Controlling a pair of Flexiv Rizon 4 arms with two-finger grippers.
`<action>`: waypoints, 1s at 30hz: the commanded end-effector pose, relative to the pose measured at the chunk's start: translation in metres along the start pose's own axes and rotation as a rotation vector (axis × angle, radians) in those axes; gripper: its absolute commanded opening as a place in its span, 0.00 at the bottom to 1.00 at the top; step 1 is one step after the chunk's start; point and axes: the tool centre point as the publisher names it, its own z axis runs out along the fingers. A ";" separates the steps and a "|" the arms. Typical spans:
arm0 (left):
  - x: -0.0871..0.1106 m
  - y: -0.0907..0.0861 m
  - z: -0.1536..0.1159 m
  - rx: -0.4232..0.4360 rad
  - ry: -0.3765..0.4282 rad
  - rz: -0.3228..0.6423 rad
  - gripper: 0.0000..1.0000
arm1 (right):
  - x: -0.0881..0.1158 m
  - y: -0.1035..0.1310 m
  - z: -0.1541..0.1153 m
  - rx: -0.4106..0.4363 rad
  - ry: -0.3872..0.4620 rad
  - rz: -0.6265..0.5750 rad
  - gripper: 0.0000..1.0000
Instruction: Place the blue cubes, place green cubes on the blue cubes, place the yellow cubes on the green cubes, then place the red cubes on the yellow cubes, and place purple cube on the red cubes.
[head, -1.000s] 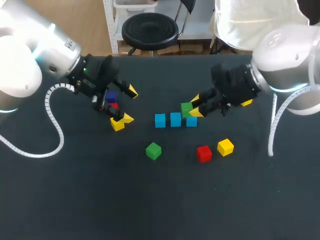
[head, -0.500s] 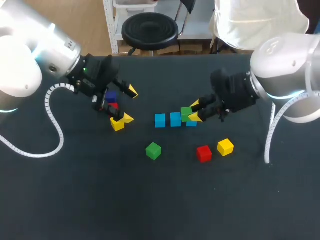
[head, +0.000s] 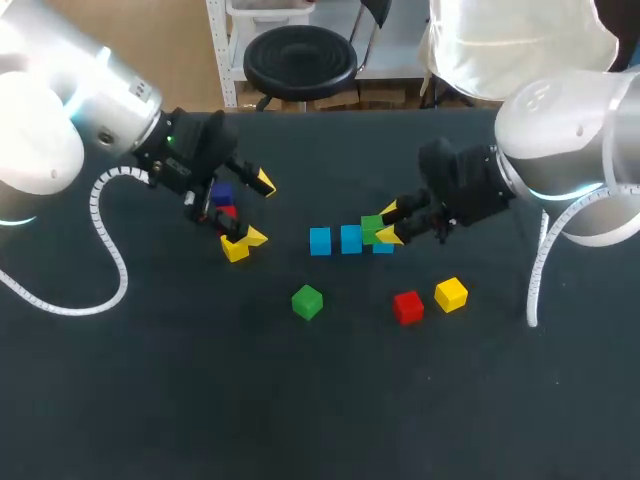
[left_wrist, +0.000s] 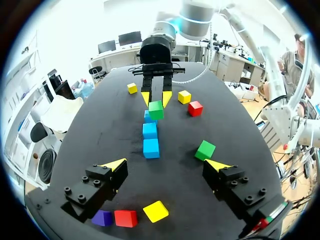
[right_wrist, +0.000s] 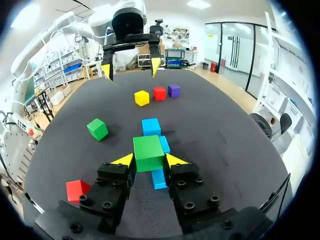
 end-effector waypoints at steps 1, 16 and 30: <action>0.001 0.000 0.000 0.000 -0.004 0.004 1.00 | 0.000 0.000 0.001 0.000 0.000 -0.001 0.00; 0.001 0.000 0.000 0.000 -0.004 0.004 1.00 | 0.002 -0.004 0.003 0.003 -0.004 0.000 0.00; 0.001 0.000 0.000 0.000 -0.004 0.004 1.00 | 0.002 -0.008 0.004 0.009 -0.009 0.001 0.00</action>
